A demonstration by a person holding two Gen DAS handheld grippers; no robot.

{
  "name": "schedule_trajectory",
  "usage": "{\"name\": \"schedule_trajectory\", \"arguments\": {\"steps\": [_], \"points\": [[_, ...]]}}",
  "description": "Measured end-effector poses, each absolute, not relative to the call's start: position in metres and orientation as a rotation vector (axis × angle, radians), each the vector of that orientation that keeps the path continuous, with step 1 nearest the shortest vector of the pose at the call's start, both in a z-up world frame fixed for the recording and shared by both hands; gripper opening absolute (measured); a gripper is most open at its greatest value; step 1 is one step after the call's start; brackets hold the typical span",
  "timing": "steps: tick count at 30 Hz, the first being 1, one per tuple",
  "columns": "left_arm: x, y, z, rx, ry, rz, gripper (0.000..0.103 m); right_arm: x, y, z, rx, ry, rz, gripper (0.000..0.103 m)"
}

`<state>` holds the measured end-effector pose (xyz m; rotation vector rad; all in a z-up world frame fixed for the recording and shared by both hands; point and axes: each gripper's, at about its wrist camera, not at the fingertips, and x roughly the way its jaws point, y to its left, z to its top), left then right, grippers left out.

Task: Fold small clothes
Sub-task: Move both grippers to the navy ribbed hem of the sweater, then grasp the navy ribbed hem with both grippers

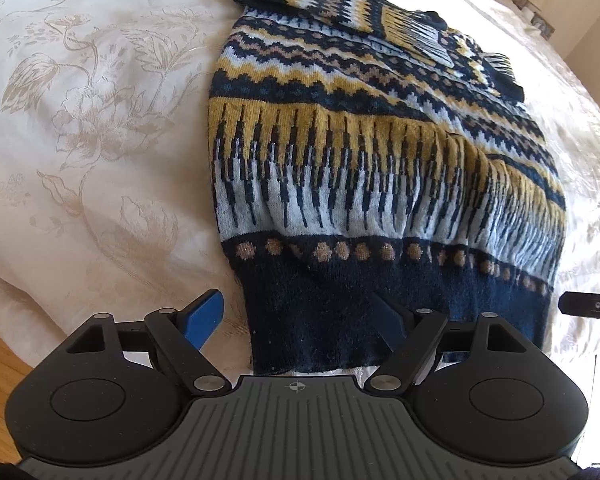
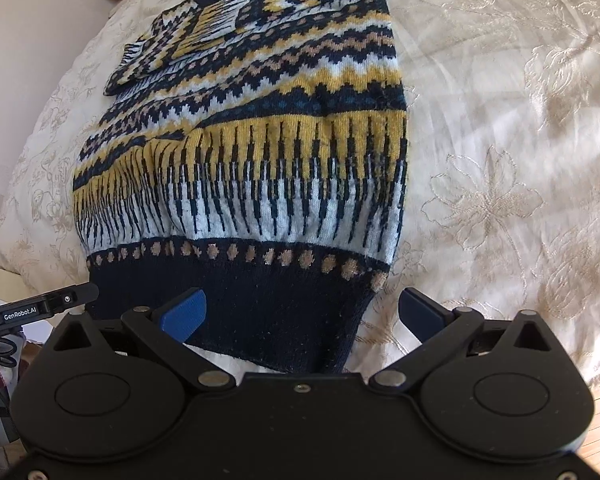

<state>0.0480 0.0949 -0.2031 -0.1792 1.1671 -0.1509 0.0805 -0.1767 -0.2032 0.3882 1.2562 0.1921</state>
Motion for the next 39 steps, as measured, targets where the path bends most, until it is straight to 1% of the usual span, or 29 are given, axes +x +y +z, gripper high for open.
{"name": "schedule_trajectory", "arguments": {"steps": [10,15,17,20,30,31,33,35,37,39], "points": [[0.067,0.102,-0.227,-0.197,1.221,-0.170,0.079,0.098,-0.169,-0.227,0.410,1.344,0.180,0.102],[0.072,0.103,-0.231,-0.194,1.225,-0.198,0.085,0.103,-0.166,-0.234,0.436,1.360,0.176,0.102],[0.074,0.101,-0.232,-0.189,1.230,-0.207,0.089,0.104,-0.166,-0.237,0.445,1.362,0.172,0.103],[0.074,0.098,-0.234,-0.178,1.235,-0.214,0.092,0.103,-0.167,-0.240,0.457,1.358,0.173,0.103],[0.073,0.088,-0.236,-0.106,1.232,-0.197,0.092,0.100,-0.182,-0.240,0.535,1.303,0.203,0.103],[0.072,0.088,-0.235,-0.105,1.232,-0.199,0.090,0.099,-0.181,-0.240,0.530,1.303,0.205,0.103],[0.072,0.091,-0.234,-0.116,1.227,-0.200,0.082,0.098,-0.179,-0.238,0.505,1.309,0.207,0.103],[0.070,0.095,-0.232,-0.142,1.219,-0.200,0.069,0.098,-0.175,-0.235,0.471,1.317,0.211,0.102],[0.065,0.101,-0.229,-0.161,1.212,-0.195,0.062,0.098,-0.172,-0.233,0.451,1.320,0.224,0.101],[0.059,0.104,-0.228,-0.179,1.206,-0.192,0.058,0.097,-0.171,-0.231,0.452,1.318,0.236,0.094]]}}
